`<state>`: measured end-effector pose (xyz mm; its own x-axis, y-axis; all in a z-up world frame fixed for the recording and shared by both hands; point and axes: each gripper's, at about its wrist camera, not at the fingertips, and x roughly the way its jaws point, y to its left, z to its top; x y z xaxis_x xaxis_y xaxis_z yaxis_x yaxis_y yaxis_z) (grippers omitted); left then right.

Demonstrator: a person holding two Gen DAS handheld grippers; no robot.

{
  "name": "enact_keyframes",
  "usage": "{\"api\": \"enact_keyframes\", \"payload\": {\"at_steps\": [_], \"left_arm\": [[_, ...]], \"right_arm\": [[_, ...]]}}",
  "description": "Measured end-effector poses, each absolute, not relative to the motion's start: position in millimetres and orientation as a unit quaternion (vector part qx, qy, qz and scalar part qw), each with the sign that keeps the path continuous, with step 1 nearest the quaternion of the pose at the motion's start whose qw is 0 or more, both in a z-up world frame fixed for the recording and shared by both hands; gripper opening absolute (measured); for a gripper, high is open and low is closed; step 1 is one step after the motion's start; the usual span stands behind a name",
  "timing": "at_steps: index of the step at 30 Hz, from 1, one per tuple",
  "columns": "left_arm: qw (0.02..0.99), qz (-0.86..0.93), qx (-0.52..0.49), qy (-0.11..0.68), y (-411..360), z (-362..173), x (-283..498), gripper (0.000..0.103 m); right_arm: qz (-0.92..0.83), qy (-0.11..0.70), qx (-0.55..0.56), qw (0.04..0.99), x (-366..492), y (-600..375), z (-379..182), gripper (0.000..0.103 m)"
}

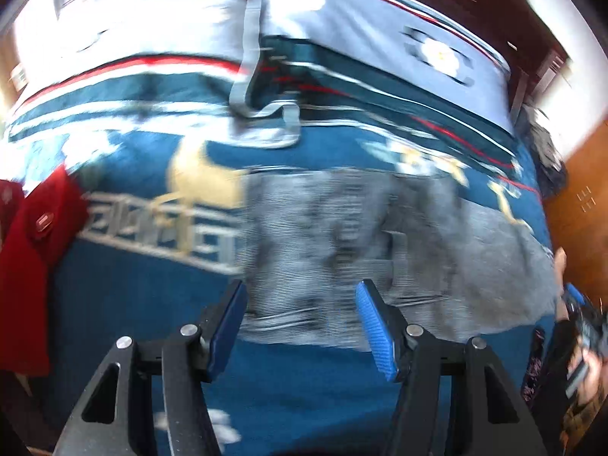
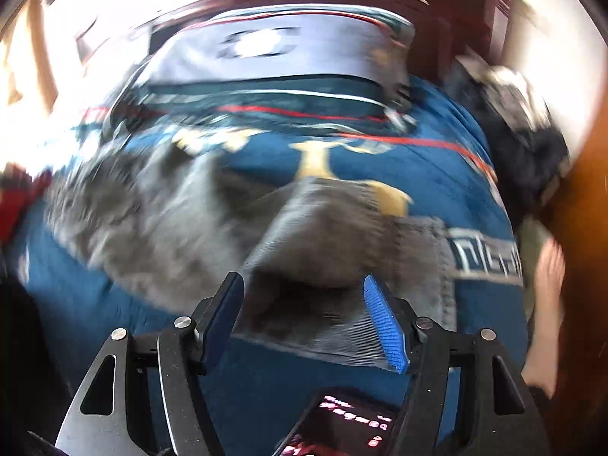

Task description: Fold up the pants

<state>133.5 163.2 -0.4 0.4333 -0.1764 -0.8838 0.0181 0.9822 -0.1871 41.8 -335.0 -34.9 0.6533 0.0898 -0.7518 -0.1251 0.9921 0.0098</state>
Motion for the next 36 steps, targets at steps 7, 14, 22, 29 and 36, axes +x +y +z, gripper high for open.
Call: {"api": "enact_keyframes", "payload": {"at_steps": [7, 14, 22, 29, 36], "left_arm": [[0.815, -0.185, -0.087, 0.542, 41, 6, 177, 0.062], [0.777, -0.279, -0.069, 0.559, -101, 2, 245, 0.062], [0.704, -0.328, -0.006, 0.63, -266, -51, 300, 0.062], [0.676, -0.325, 0.064, 0.659, -323, -89, 307, 0.06], [0.699, -0.351, 0.079, 0.618, -319, -78, 297, 0.016]], "right_arm": [[0.057, 0.426, 0.184, 0.884, 63, -401, -60, 0.063], [0.084, 0.446, 0.259, 0.853, 67, -415, -87, 0.06], [0.1, 0.455, 0.275, 0.841, 60, -416, -94, 0.06], [0.107, 0.45, 0.306, 0.832, 61, -425, -96, 0.06], [0.108, 0.439, 0.32, 0.832, 64, -428, -94, 0.06]]}}
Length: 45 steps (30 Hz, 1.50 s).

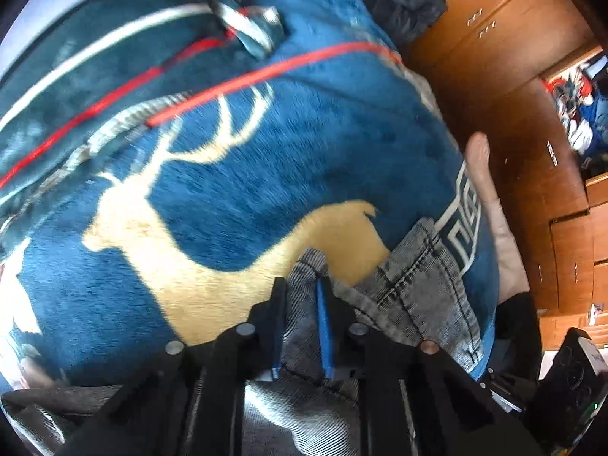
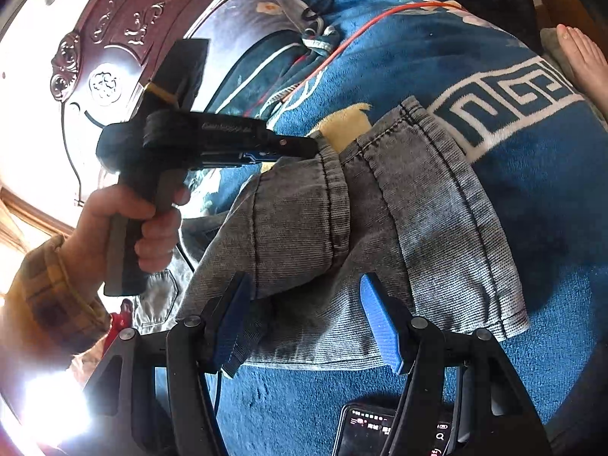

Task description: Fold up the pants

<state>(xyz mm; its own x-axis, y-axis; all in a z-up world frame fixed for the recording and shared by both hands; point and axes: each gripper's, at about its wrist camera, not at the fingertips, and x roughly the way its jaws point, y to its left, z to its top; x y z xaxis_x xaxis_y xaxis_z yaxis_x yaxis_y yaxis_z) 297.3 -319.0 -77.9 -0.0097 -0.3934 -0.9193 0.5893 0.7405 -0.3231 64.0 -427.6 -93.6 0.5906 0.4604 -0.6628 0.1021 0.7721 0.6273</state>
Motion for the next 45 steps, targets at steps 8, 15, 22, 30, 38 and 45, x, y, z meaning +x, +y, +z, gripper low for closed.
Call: {"api": "enact_keyframes", "payload": {"at_steps": [8, 15, 22, 30, 38, 45], "left_arm": [[0.712, -0.311, -0.008, 0.629, -252, -80, 327, 0.016], [0.71, -0.303, -0.022, 0.636, -236, -97, 320, 0.016], [0.716, -0.303, -0.02, 0.629, -239, -95, 318, 0.016], [0.727, -0.356, -0.024, 0.587, -262, -50, 298, 0.016], [0.717, -0.431, 0.02, 0.548, -352, -15, 270, 0.015], [0.712, -0.428, 0.088, 0.55, -401, -37, 259, 0.015]], "right_arm": [[0.114, 0.428, 0.353, 0.824, 69, -429, -96, 0.06], [0.145, 0.415, 0.459, 0.772, 87, -420, -111, 0.055], [0.128, 0.414, 0.504, 0.747, 108, -416, -123, 0.026], [0.079, 0.353, 0.428, 0.828, 76, -435, -73, 0.011], [0.017, 0.318, 0.391, 0.864, 19, -467, -49, 0.011], [-0.013, 0.365, 0.376, 0.852, 23, -480, -66, 0.014]]}}
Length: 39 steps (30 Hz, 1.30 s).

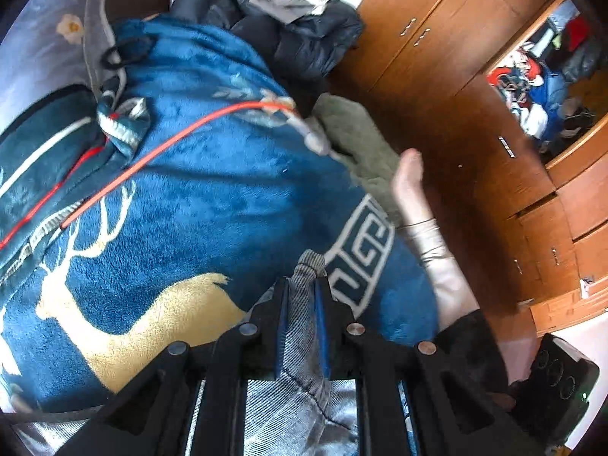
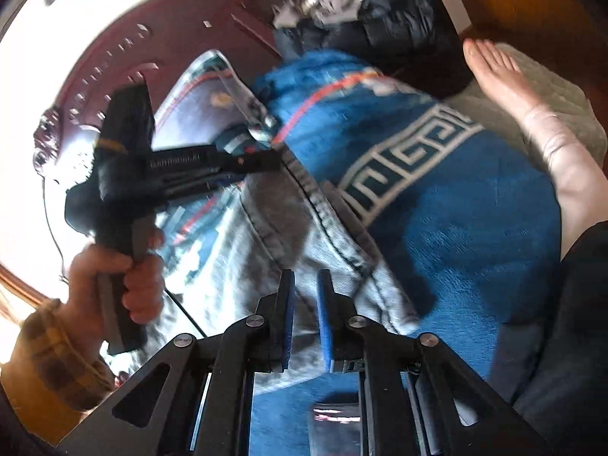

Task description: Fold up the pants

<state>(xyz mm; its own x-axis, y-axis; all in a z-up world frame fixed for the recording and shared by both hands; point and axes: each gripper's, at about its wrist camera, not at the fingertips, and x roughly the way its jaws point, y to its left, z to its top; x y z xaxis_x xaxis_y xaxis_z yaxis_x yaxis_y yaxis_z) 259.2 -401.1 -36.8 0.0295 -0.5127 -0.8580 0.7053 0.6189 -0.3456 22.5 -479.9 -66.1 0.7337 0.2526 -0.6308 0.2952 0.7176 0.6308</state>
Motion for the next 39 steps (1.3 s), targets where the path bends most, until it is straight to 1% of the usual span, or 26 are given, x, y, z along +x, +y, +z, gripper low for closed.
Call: {"api": "enact_keyframes", "payload": {"at_steps": [2, 3, 5, 6, 11, 14, 16, 18, 23, 25, 26, 27, 28, 29, 30, 33, 39], "left_arm": [[0.717, -0.416, 0.076, 0.555, -395, -43, 267, 0.015], [0.719, -0.409, 0.071, 0.557, -391, -45, 271, 0.015], [0.725, -0.395, 0.063, 0.562, -387, -50, 278, 0.015], [0.725, -0.389, 0.057, 0.565, -384, -52, 282, 0.015], [0.734, -0.352, 0.074, 0.576, -377, -69, 292, 0.016], [0.741, -0.325, 0.08, 0.582, -367, -84, 300, 0.016], [0.741, -0.318, 0.073, 0.587, -359, -93, 306, 0.016], [0.739, -0.32, 0.06, 0.589, -354, -97, 309, 0.016], [0.74, -0.325, 0.075, 0.584, -357, -98, 308, 0.016], [0.739, -0.324, 0.07, 0.586, -357, -98, 308, 0.016], [0.739, -0.324, 0.067, 0.587, -357, -98, 308, 0.016], [0.74, -0.323, 0.064, 0.587, -356, -98, 307, 0.016], [0.74, -0.322, 0.063, 0.587, -356, -98, 307, 0.016], [0.741, -0.321, 0.061, 0.587, -356, -96, 307, 0.016], [0.742, -0.321, 0.058, 0.586, -355, -94, 305, 0.016], [0.743, -0.344, 0.043, 0.572, -357, -79, 298, 0.016], [0.74, -0.416, 0.055, 0.526, -379, -31, 273, 0.016]], "right_arm": [[-0.006, 0.377, 0.422, 0.824, 24, -491, -82, 0.015], [-0.003, 0.381, 0.436, 0.815, 24, -494, -87, 0.017], [-0.005, 0.383, 0.446, 0.809, 27, -496, -91, 0.029], [-0.005, 0.384, 0.447, 0.808, 30, -496, -92, 0.033], [-0.007, 0.395, 0.44, 0.806, 55, -492, -95, 0.033], [-0.01, 0.381, 0.458, 0.803, 60, -503, -93, 0.033], [-0.013, 0.372, 0.47, 0.8, 58, -510, -94, 0.039], [-0.013, 0.372, 0.48, 0.795, 56, -512, -97, 0.039], [0.013, 0.389, 0.482, 0.785, 69, -495, -105, 0.039], [0.011, 0.4, 0.471, 0.786, 79, -488, -109, 0.044], [0.01, 0.405, 0.469, 0.785, 84, -485, -112, 0.044], [0.012, 0.409, 0.469, 0.783, 89, -483, -115, 0.043], [0.014, 0.412, 0.469, 0.781, 93, -482, -119, 0.03], [0.014, 0.41, 0.469, 0.782, 95, -482, -120, 0.02], [0.016, 0.407, 0.466, 0.785, 95, -482, -120, 0.014], [0.027, 0.374, 0.456, 0.807, 86, -486, -103, 0.011], [0.032, 0.339, 0.397, 0.852, 52, -474, -62, 0.011]]}}
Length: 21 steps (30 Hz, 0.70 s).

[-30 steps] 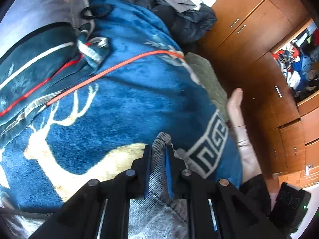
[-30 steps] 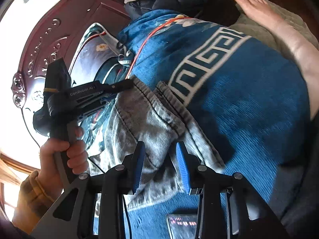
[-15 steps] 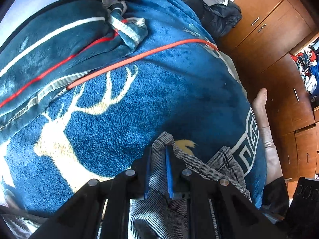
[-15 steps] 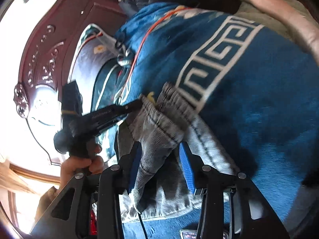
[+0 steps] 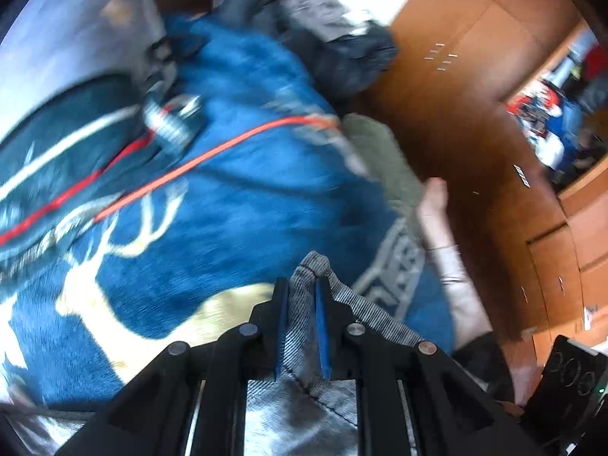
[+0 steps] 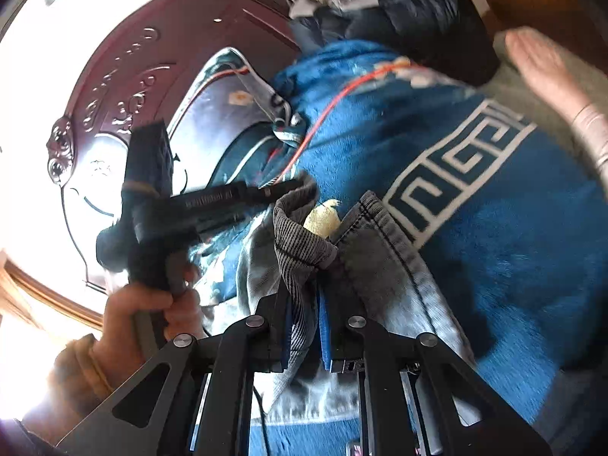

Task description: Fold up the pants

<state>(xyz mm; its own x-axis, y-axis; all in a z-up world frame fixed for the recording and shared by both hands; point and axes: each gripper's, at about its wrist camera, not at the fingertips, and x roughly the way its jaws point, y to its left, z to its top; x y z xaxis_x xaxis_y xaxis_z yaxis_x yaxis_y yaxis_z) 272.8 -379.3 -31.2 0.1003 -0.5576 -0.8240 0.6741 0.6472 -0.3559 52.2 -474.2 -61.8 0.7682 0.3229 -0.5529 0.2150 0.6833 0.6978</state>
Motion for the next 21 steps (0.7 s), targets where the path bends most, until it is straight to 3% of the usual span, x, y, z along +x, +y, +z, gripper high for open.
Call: {"api": "enact_keyframes", "payload": {"at_steps": [5, 12, 16, 19, 20, 21], "left_arm": [[0.732, -0.442, 0.103, 0.509, -411, -27, 251, 0.016], [0.713, -0.422, 0.144, 0.541, -427, -79, 243, 0.016], [0.713, -0.422, 0.113, 0.549, -421, -85, 249, 0.018], [0.72, -0.424, 0.087, 0.542, -403, -62, 259, 0.02], [0.725, -0.426, 0.075, 0.536, -394, -50, 262, 0.029], [0.73, -0.428, 0.058, 0.53, -379, -35, 267, 0.047]], "right_arm": [[-0.011, 0.347, 0.38, 0.857, 25, -477, -59, 0.011], [-0.054, 0.412, 0.357, 0.837, 22, -474, -87, 0.011], [-0.08, 0.456, 0.338, 0.819, 28, -476, -108, 0.011], [-0.083, 0.46, 0.308, 0.829, 29, -470, -106, 0.015], [-0.084, 0.458, 0.302, 0.832, 27, -467, -103, 0.018], [-0.087, 0.455, 0.293, 0.836, 25, -465, -100, 0.022]]}}
